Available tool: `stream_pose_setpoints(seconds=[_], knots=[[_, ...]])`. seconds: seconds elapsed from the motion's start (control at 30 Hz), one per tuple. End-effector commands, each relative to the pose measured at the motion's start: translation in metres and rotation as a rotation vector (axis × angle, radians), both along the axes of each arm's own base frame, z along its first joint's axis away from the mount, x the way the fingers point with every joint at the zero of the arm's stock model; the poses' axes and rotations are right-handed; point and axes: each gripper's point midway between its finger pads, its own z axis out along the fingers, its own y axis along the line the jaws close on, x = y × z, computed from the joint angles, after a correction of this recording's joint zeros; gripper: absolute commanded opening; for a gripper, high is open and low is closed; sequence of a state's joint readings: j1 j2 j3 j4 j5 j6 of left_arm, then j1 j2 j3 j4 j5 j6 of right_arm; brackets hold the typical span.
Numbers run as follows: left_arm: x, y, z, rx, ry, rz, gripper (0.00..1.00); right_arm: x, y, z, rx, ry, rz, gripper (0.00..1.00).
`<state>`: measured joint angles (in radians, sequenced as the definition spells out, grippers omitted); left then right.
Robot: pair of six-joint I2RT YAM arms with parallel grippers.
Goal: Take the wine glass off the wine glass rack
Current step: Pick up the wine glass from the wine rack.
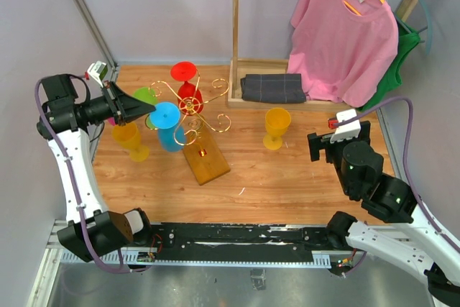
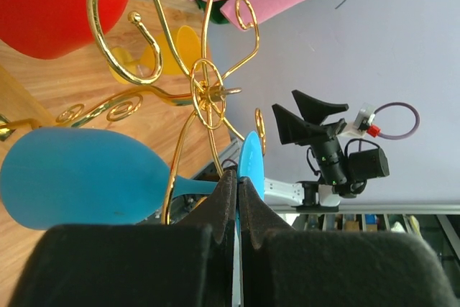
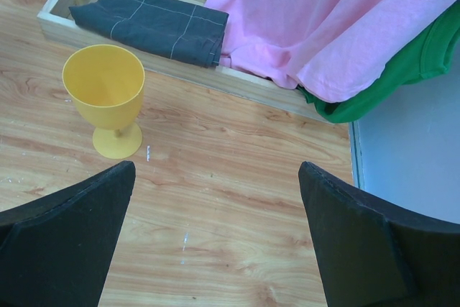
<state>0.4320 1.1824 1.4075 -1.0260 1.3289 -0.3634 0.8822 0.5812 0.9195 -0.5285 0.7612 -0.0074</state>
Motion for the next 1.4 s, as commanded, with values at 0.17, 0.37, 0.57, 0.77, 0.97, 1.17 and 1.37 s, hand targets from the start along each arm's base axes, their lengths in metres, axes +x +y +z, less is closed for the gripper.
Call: stream_pose_setpoints(seconds=[0.17,0.37,0.57,0.77,0.97,1.17,1.37], knots=[[-0.027,-0.016,0.006,-0.093,0.048,-0.052,0.00,-0.002,-0.004,0.001,-0.003,-0.016,-0.012,0.98],[-0.033,-0.019,0.008,-0.089,0.034,-0.055,0.00,-0.005,-0.008,0.003,-0.004,-0.015,-0.015,0.98],[-0.040,-0.022,0.012,-0.073,0.014,-0.048,0.00,-0.007,-0.011,0.002,-0.006,-0.014,-0.013,0.98],[-0.047,-0.025,0.011,-0.054,0.001,-0.033,0.00,-0.009,-0.012,0.003,-0.002,-0.015,-0.008,0.98],[-0.053,-0.027,0.007,-0.033,-0.001,-0.007,0.00,-0.012,-0.014,0.005,-0.001,-0.013,-0.004,0.98],[-0.056,-0.020,0.002,0.009,-0.010,0.065,0.00,-0.015,-0.019,0.008,-0.004,-0.018,-0.004,0.98],[-0.056,-0.016,0.007,0.040,-0.032,0.107,0.00,-0.016,-0.020,0.010,-0.012,-0.016,-0.002,0.98]])
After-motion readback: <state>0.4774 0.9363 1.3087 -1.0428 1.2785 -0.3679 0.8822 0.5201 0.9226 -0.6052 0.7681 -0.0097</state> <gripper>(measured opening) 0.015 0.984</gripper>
